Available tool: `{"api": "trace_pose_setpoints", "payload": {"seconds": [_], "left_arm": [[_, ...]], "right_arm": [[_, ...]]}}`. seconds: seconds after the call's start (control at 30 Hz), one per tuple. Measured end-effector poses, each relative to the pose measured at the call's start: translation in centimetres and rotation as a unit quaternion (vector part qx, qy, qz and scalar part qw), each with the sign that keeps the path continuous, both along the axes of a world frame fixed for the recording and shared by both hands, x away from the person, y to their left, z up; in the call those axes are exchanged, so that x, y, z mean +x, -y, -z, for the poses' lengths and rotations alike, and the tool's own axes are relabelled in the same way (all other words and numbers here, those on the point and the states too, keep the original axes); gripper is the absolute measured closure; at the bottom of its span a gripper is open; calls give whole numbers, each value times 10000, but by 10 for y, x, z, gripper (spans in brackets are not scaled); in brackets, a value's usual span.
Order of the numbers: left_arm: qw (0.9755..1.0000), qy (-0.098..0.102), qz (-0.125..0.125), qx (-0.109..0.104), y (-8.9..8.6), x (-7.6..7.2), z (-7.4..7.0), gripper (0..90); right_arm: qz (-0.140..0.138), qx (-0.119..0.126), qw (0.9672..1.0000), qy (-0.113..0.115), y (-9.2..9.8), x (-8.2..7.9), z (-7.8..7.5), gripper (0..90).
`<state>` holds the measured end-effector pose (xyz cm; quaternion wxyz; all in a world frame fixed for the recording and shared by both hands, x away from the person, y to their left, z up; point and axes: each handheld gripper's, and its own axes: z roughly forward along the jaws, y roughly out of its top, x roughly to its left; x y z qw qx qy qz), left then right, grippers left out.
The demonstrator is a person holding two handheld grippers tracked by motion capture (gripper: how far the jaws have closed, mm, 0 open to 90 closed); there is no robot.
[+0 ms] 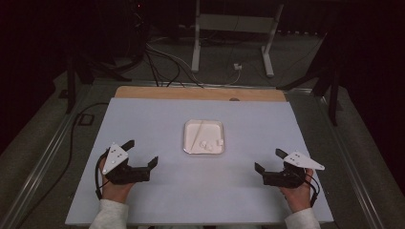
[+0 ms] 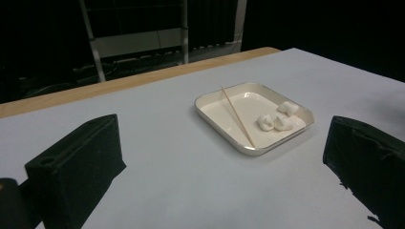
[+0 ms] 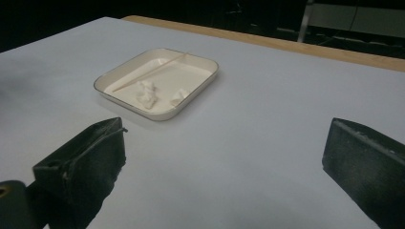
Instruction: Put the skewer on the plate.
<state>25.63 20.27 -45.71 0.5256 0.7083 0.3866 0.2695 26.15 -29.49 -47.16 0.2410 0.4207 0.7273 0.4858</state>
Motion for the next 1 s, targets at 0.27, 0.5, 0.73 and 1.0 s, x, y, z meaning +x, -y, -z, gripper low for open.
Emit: {"api": "trace_pose_setpoints", "payload": {"seconds": [0.27,0.5,0.73,1.0], "left_arm": [[9999,17,-164,-32,-16,-12,5,7],[9997,15,-229,-11,-25,-19,10,7],[9994,78,-278,-189,-33,-23,11,7],[9987,53,-450,-232,-37,-21,15,7]], "right_arm": [[104,49,9999,102,9,-5,1,12],[190,99,9996,188,16,-9,3,12],[272,133,9993,214,22,-10,4,12],[337,109,9991,213,24,-9,6,12]]}}
